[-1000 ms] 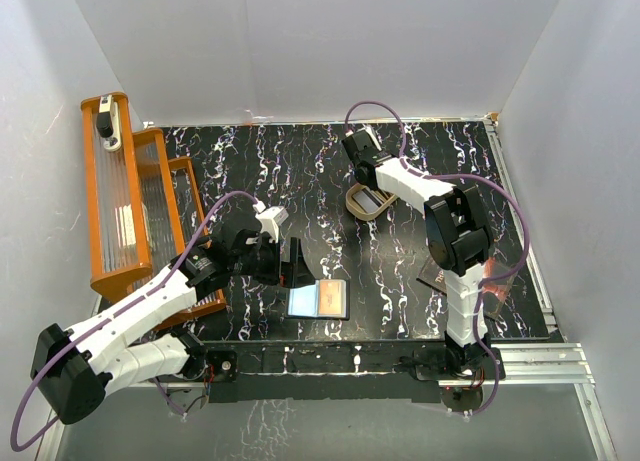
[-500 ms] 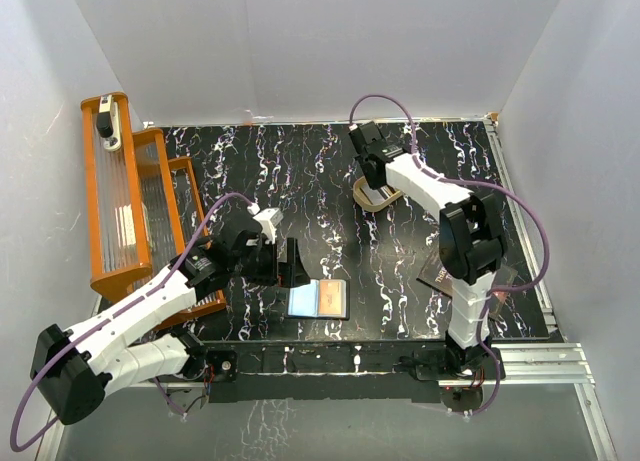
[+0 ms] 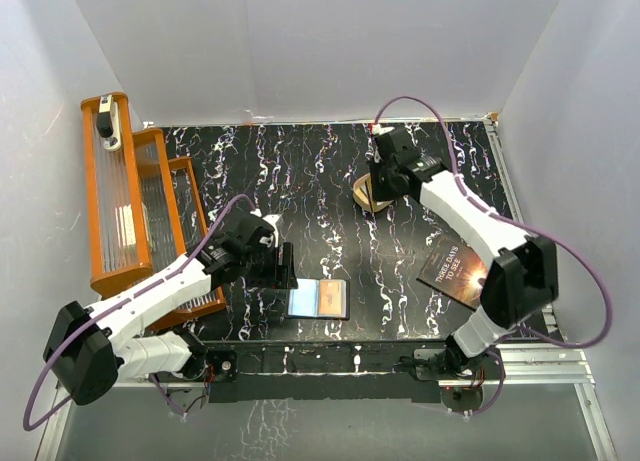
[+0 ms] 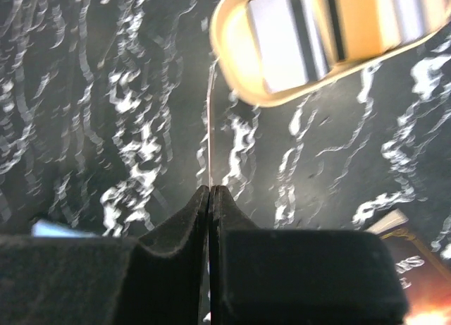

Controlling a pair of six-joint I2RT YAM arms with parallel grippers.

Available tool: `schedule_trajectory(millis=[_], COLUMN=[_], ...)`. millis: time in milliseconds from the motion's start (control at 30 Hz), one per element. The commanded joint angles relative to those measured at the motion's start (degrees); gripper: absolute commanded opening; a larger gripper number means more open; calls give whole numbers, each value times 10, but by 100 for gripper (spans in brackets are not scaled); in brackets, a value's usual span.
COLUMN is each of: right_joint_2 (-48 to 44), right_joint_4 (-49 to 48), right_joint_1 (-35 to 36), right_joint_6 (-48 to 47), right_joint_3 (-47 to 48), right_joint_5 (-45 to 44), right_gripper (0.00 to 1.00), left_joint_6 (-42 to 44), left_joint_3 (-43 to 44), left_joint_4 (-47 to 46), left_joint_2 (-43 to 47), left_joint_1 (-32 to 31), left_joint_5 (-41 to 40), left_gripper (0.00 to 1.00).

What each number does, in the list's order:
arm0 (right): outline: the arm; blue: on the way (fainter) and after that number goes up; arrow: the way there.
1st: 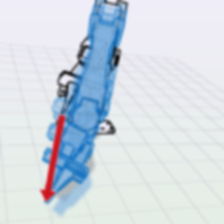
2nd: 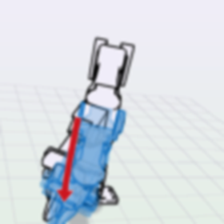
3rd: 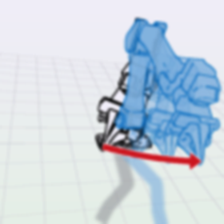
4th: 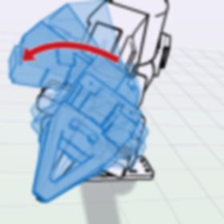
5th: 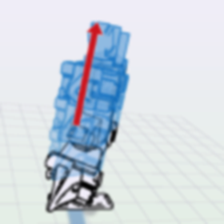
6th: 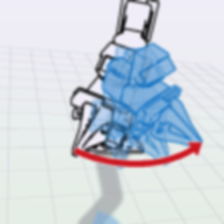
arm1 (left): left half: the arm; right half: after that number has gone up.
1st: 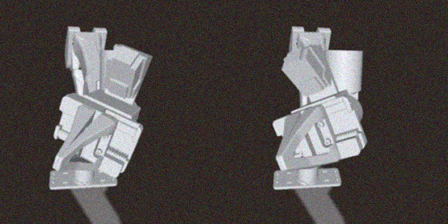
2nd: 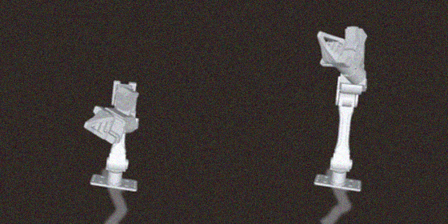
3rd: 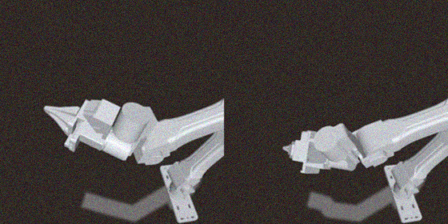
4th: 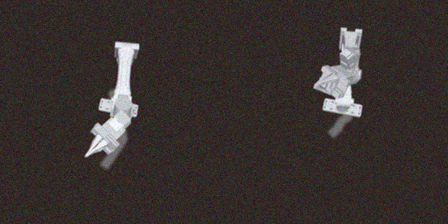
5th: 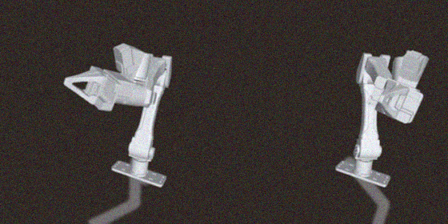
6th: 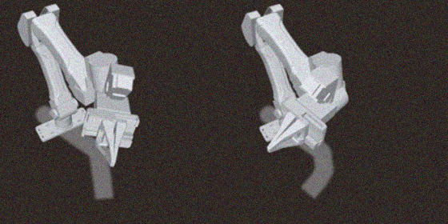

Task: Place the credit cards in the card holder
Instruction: Pick up the credit card from the storage box, then insert the credit card into the card holder.

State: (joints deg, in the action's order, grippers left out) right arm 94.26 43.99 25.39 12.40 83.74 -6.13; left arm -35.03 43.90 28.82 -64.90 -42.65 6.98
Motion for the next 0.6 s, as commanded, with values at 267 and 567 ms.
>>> schedule_trajectory(millis=[267, 567], right_joint_2=[-229, -259], right_joint_4=[-115, -221], right_joint_1=[37, 111], right_joint_6=[223, 334], right_joint_3=[-265, -387], right_joint_5=[243, 278], right_gripper=[0, 0], left_joint_6=[-17, -22], left_joint_3=[-37, -49], left_joint_4=[-41, -68], left_joint_2=[-46, -73], left_joint_1=[-1, -1], left_joint_5=[30, 36], left_gripper=[49, 46])
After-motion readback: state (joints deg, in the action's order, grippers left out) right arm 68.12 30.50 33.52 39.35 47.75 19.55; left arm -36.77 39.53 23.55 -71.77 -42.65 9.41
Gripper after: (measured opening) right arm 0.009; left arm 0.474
